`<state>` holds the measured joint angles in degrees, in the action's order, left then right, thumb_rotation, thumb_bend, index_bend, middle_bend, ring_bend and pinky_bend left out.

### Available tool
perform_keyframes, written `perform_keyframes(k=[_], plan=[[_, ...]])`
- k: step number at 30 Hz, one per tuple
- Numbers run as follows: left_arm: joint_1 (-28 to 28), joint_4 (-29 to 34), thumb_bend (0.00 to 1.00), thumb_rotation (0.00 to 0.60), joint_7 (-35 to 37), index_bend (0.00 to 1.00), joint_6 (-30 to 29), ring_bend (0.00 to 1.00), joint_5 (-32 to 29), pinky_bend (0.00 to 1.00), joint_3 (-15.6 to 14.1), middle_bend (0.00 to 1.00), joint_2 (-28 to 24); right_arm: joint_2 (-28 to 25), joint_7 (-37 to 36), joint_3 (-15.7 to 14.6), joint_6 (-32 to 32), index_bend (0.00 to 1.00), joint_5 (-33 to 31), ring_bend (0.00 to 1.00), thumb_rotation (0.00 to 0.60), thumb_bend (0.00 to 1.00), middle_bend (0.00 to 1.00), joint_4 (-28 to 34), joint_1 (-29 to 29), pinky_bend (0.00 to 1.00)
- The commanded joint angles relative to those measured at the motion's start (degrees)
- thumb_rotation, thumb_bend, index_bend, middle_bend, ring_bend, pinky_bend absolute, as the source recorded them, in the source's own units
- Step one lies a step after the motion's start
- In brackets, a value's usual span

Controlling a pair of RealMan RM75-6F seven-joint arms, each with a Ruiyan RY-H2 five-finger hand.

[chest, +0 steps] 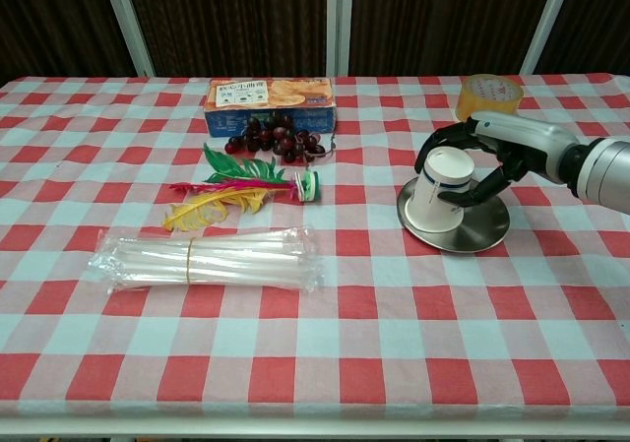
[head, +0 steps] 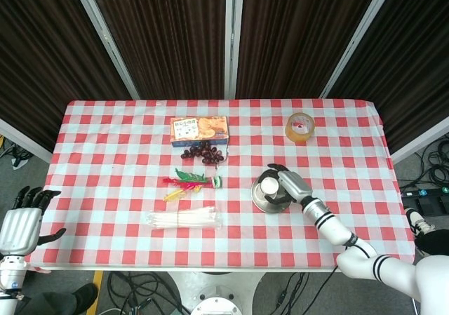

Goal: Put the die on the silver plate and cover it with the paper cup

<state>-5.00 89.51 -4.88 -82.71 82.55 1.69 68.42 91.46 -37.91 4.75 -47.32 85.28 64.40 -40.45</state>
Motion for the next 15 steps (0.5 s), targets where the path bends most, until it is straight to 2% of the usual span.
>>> perform_keyframes(k=[1, 5, 11, 15], plan=[[0.00, -0.06, 0.03, 0.600, -0.06, 0.23, 0.10, 0.12, -0.06, 0.08, -0.02, 0.22, 0.05, -0.82, -1.46, -1.26, -1.30, 0.56, 1.66, 0.07, 0.600, 0.33, 0.28, 1.39, 0.33, 0.05], [-0.22, -0.18, 0.03, 0.600, -0.18, 0.23, 0.51, 0.12, -0.10, 0.08, 0.02, 0.22, 0.19, -1.23, -0.76, -1.81, -1.36, 0.56, 1.67, 0.07, 0.600, 0.33, 0.28, 0.88, 0.41, 0.04], [-0.21, -0.13, 0.03, 0.600, -0.32, 0.23, 0.77, 0.12, -0.47, 0.08, 0.06, 0.22, 0.26, 1.19, -1.42, 0.79, -0.13, 0.56, -1.97, 0.07, 0.600, 0.33, 0.28, -4.28, -0.29, 0.04], [-0.04, -0.10, 0.03, 0.600, -0.36, 0.23, 0.52, 0.12, -0.56, 0.08, 0.10, 0.22, 0.32, 0.59, -2.62, -0.91, -0.90, 0.56, 0.50, 0.07, 0.600, 0.33, 0.28, -2.85, -0.35, 0.04]])
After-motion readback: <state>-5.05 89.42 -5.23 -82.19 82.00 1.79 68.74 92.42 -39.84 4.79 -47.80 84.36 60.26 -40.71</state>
